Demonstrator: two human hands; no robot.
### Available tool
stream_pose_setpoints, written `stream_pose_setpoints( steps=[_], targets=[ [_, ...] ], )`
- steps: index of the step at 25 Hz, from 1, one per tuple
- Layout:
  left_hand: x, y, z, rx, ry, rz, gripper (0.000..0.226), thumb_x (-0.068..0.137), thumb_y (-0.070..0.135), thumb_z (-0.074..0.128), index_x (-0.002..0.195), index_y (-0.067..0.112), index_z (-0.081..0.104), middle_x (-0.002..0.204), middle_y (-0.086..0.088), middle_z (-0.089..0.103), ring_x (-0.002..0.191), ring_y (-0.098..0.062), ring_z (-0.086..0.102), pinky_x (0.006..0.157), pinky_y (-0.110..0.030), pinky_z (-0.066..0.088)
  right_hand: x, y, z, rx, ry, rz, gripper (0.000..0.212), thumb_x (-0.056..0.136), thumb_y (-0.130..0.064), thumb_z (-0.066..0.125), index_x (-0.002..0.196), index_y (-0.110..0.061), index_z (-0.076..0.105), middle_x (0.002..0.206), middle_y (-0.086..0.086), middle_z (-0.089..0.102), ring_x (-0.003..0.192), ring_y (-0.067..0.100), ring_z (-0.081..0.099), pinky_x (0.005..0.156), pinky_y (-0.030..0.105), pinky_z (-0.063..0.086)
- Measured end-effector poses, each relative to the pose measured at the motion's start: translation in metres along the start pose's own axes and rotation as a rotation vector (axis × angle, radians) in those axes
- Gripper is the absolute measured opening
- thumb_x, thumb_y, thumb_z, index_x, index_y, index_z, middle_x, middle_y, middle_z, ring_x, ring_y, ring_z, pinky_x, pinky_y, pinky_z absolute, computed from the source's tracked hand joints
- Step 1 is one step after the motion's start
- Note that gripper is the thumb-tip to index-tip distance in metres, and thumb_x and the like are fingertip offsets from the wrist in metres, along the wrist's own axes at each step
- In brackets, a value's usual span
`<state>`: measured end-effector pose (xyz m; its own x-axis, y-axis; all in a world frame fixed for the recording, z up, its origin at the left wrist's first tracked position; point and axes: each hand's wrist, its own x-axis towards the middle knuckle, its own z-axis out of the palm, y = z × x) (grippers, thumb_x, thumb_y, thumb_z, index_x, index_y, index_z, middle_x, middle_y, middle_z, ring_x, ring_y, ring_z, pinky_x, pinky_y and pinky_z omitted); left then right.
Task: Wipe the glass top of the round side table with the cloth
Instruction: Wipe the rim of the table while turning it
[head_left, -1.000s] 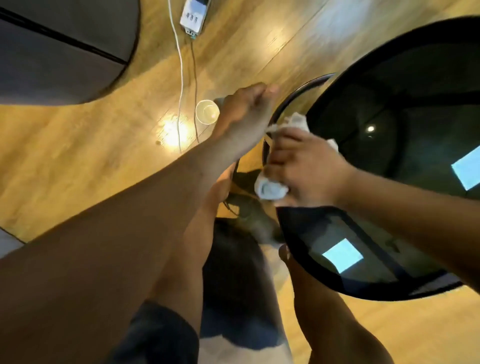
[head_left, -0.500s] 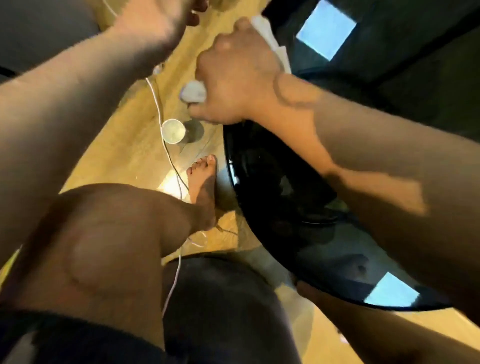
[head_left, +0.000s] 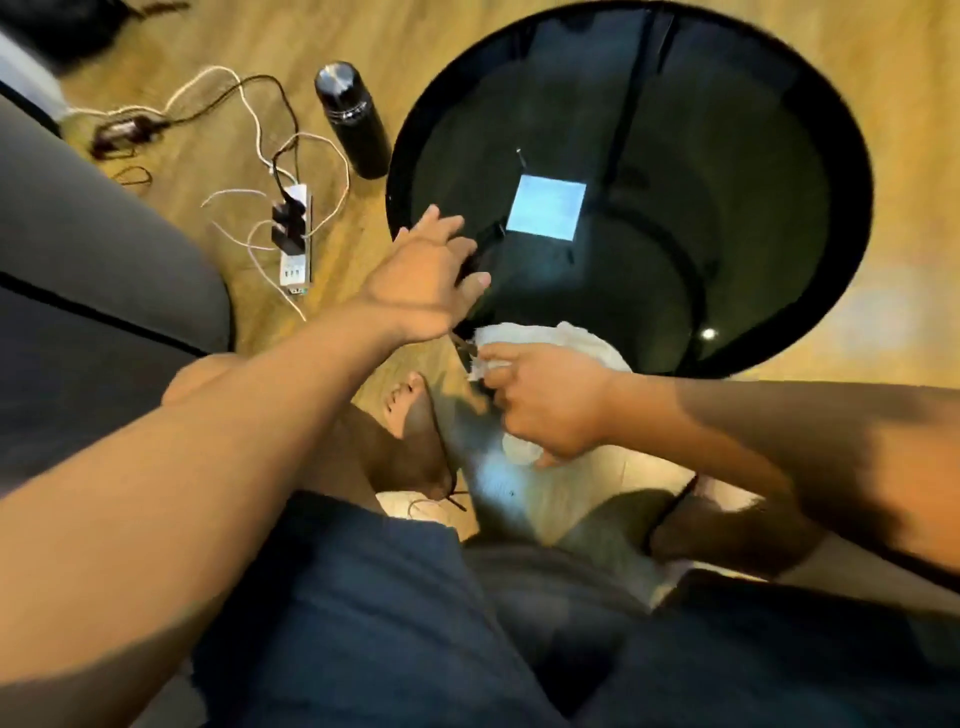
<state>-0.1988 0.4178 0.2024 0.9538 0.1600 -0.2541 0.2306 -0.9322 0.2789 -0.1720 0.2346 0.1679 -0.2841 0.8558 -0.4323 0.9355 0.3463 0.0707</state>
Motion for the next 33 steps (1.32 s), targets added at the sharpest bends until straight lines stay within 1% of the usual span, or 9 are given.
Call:
stream_pose_setpoints(
  steps=[2, 4, 7, 11, 14, 17, 20, 25, 33],
  targets=[
    [-0.018, 0.012, 0.009, -0.006, -0.022, 0.030, 0.051, 0.100, 0.037, 0.048, 0.144, 0.011, 0.045, 0.161, -0.009, 0.026, 0.152, -0.028, 0.005, 0.122, -0.048, 0.009, -0.050, -0.016, 0.026, -0.113, -0.131, 0.193, 0.036, 0.072, -0.047, 0.067, 0.079, -0.014, 0.079, 0.077, 0.004, 0.072, 0.101, 0.026, 0.058, 0.115, 0.045, 0.024],
    [-0.029, 0.021, 0.015, 0.030, -0.027, 0.069, 0.054, 0.100, 0.038, 0.048, 0.147, 0.012, 0.042, 0.162, -0.007, 0.024, 0.153, -0.027, 0.004, 0.121, -0.047, 0.008, -0.113, -0.022, 0.065, -0.144, -0.036, 0.630, 0.033, 0.086, -0.037, 0.057, 0.090, -0.011, 0.077, 0.090, 0.007, 0.073, 0.106, 0.026, 0.059, 0.115, 0.042, 0.014],
    [-0.029, 0.042, 0.015, 0.089, -0.066, 0.072, 0.066, 0.097, 0.045, 0.053, 0.152, 0.016, 0.031, 0.164, -0.006, 0.018, 0.152, -0.031, 0.005, 0.122, -0.051, 0.011, -0.200, -0.015, 0.081, 0.488, 0.029, 0.986, 0.045, 0.080, -0.056, 0.055, 0.080, -0.017, 0.077, 0.076, 0.008, 0.072, 0.095, 0.030, 0.065, 0.109, 0.050, 0.029],
    [0.003, 0.086, 0.024, 0.191, -0.139, 0.133, 0.088, 0.084, 0.060, 0.063, 0.155, 0.029, 0.019, 0.165, -0.005, 0.011, 0.148, -0.039, 0.019, 0.118, -0.057, 0.023, -0.223, 0.009, 0.074, 1.246, 1.135, 1.924, 0.063, 0.084, -0.075, 0.040, 0.096, -0.019, 0.066, 0.095, 0.005, 0.072, 0.093, 0.023, 0.067, 0.081, 0.035, 0.051],
    [0.018, 0.107, 0.030, 0.249, -0.250, 0.102, 0.094, 0.080, 0.053, 0.072, 0.155, 0.034, 0.018, 0.165, -0.004, 0.011, 0.146, -0.036, 0.029, 0.119, -0.053, 0.022, -0.151, 0.001, 0.046, 1.658, 1.402, 1.921, 0.058, 0.093, -0.064, 0.043, 0.134, -0.024, 0.051, 0.122, -0.004, 0.057, 0.113, 0.015, 0.056, 0.095, 0.031, 0.043],
    [0.021, 0.114, 0.032, 0.295, -0.273, 0.058, 0.094, 0.081, 0.050, 0.073, 0.155, 0.034, 0.016, 0.166, -0.005, 0.011, 0.147, -0.034, 0.026, 0.120, -0.053, 0.021, -0.064, -0.045, 0.021, 1.531, 1.282, 2.108, 0.055, 0.099, -0.047, 0.041, 0.147, -0.022, 0.031, 0.153, 0.002, 0.036, 0.136, 0.024, 0.040, 0.107, 0.034, 0.037],
    [0.020, 0.116, 0.030, 0.351, -0.288, 0.066, 0.091, 0.085, 0.050, 0.068, 0.156, 0.032, 0.014, 0.166, -0.006, 0.008, 0.148, -0.033, 0.023, 0.120, -0.053, 0.021, -0.017, -0.080, -0.013, 1.724, 1.172, 1.892, 0.061, 0.102, -0.036, 0.042, 0.154, -0.024, 0.013, 0.165, 0.002, 0.005, 0.147, 0.024, 0.020, 0.112, 0.031, 0.031],
    [0.019, 0.119, 0.032, 0.335, -0.275, 0.037, 0.082, 0.091, 0.044, 0.063, 0.156, 0.034, 0.013, 0.166, -0.004, 0.004, 0.147, -0.043, 0.018, 0.119, -0.052, 0.017, -0.045, -0.024, 0.012, 1.832, 1.428, 2.156, 0.046, 0.103, -0.028, 0.042, 0.147, -0.022, 0.029, 0.154, 0.003, 0.035, 0.138, 0.025, 0.040, 0.105, 0.034, 0.040],
    [0.054, 0.127, 0.052, 0.275, -0.303, -0.027, 0.095, 0.086, 0.053, 0.065, 0.155, 0.036, 0.003, 0.165, -0.003, -0.006, 0.145, -0.053, 0.014, 0.110, -0.065, 0.030, -0.156, 0.091, 0.079, 1.376, 1.529, 2.177, 0.033, 0.099, -0.025, 0.048, 0.126, -0.009, 0.056, 0.119, 0.007, 0.063, 0.113, 0.021, 0.060, 0.087, 0.022, 0.042]
  ],
)
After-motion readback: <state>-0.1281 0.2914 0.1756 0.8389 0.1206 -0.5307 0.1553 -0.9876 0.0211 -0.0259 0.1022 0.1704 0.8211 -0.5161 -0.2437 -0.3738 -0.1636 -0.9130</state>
